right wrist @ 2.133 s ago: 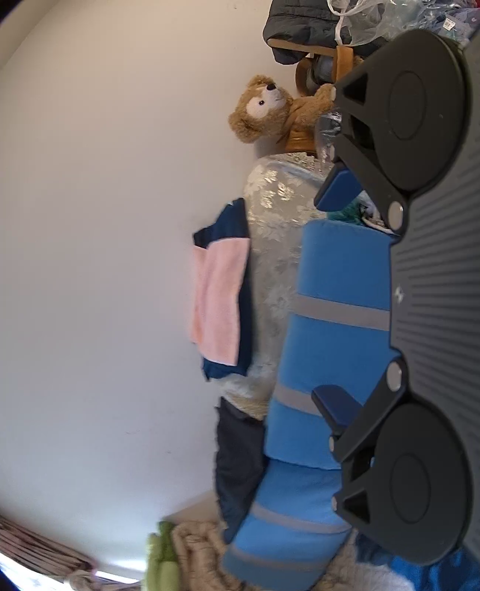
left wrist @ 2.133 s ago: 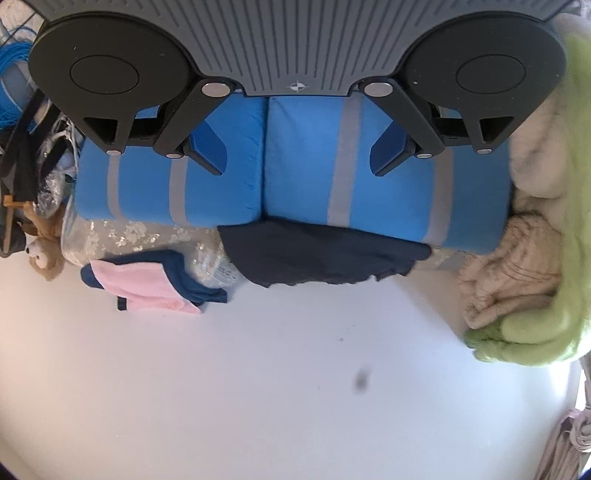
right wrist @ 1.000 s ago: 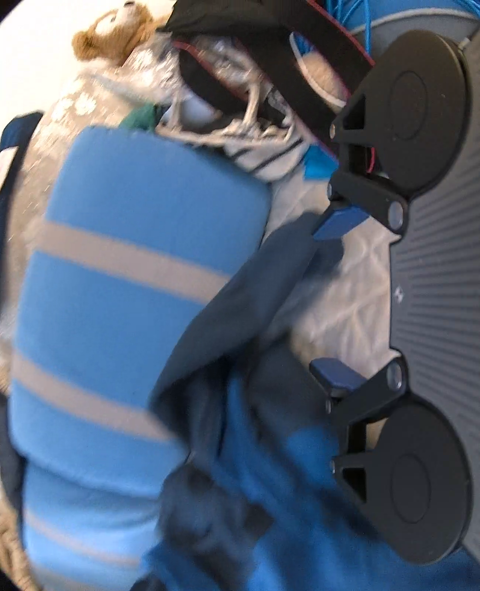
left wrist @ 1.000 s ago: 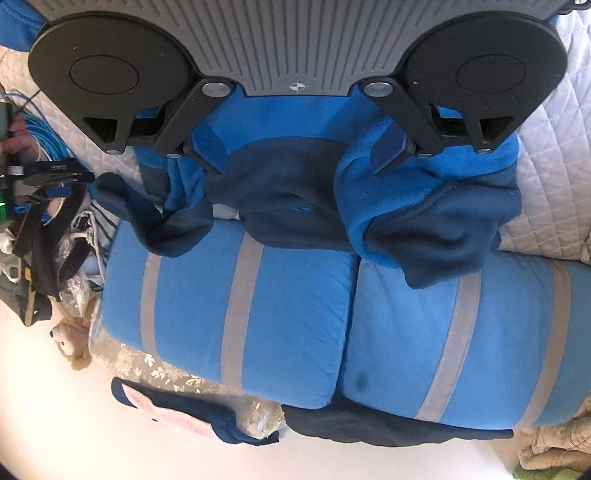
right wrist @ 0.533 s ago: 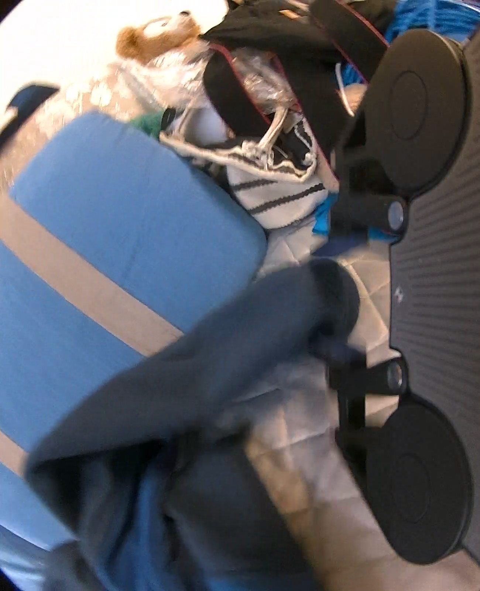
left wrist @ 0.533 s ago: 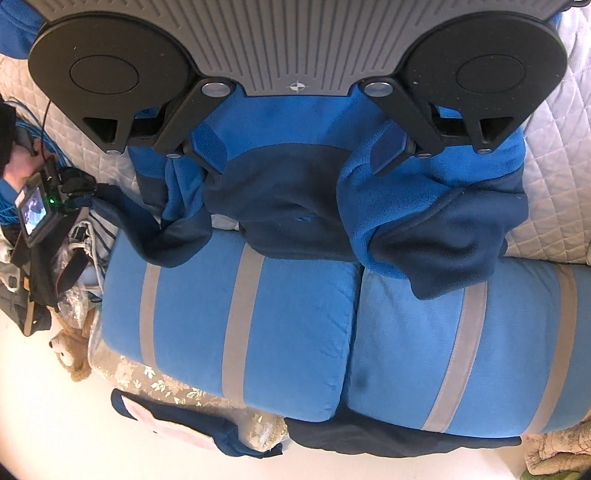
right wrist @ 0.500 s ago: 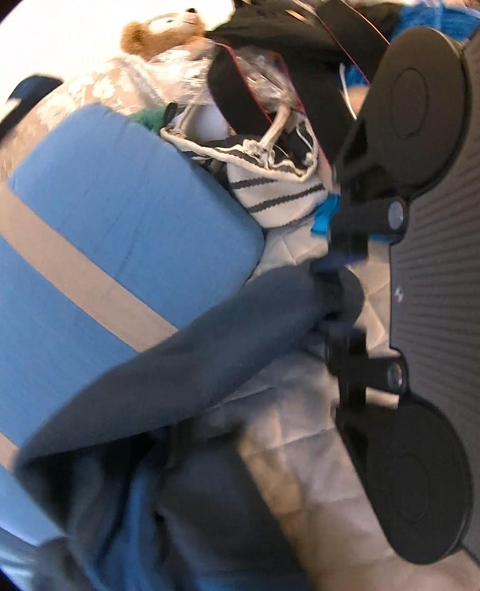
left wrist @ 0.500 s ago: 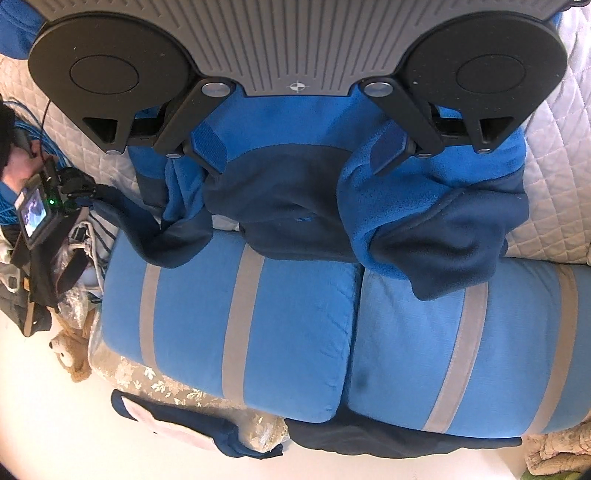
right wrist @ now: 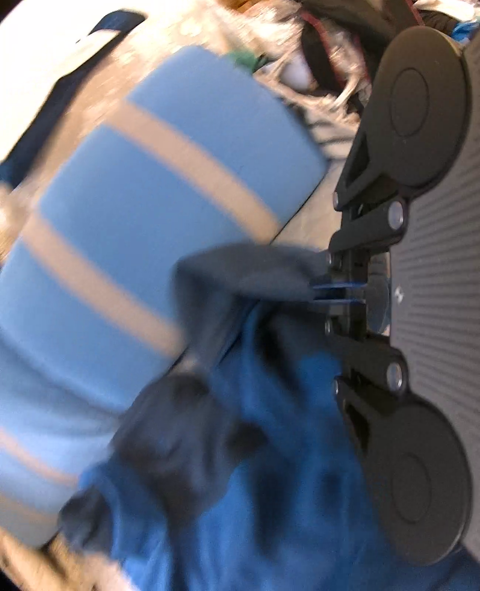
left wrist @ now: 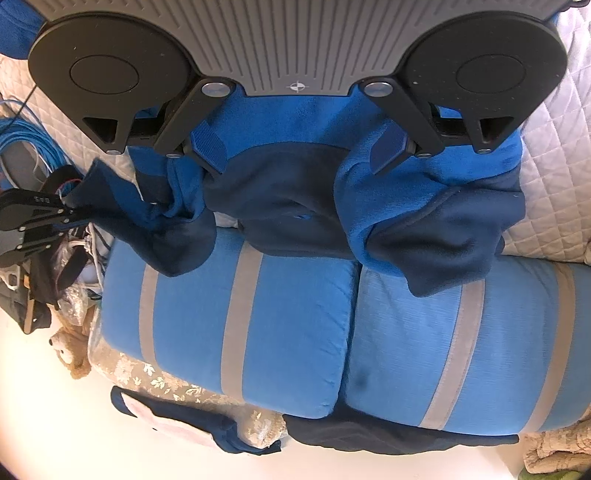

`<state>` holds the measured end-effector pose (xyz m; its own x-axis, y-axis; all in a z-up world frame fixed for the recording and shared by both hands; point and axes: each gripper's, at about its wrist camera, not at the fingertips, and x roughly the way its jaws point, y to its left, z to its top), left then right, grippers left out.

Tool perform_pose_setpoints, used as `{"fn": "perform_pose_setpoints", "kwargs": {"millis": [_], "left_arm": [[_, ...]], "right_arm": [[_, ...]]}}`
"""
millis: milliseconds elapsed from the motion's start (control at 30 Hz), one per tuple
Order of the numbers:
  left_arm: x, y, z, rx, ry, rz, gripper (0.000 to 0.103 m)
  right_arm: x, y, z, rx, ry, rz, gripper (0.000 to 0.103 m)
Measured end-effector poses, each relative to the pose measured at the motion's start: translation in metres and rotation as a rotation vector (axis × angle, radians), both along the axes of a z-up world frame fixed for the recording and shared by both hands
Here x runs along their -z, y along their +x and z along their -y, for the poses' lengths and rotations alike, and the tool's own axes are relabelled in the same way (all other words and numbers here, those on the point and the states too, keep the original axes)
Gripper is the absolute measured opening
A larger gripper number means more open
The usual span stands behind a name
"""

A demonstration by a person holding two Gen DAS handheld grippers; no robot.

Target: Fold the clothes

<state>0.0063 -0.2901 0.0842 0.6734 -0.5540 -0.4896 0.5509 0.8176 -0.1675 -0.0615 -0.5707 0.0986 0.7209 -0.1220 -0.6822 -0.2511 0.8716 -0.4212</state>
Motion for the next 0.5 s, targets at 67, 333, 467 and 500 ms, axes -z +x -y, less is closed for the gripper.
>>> {"fn": "perform_pose_setpoints", "kwargs": {"millis": [67, 333, 467, 500], "left_arm": [[0.000, 0.001, -0.001, -0.007, 0.000, -0.001, 0.086], [0.001, 0.005, -0.008, -0.036, -0.010, -0.018, 0.086], [0.001, 0.007, -0.010, -0.050, -0.014, -0.024, 0.086], [0.002, 0.008, -0.010, -0.053, -0.013, -0.027, 0.086]], "right_arm": [[-0.004, -0.001, -0.026, -0.052, 0.041, -0.002, 0.005], [0.003, 0.018, -0.098, -0.162, 0.158, -0.005, 0.004], [0.005, 0.027, -0.115, -0.182, 0.226, 0.021, 0.016], [0.003, 0.029, -0.115, -0.192, 0.263, 0.040, 0.036]]}}
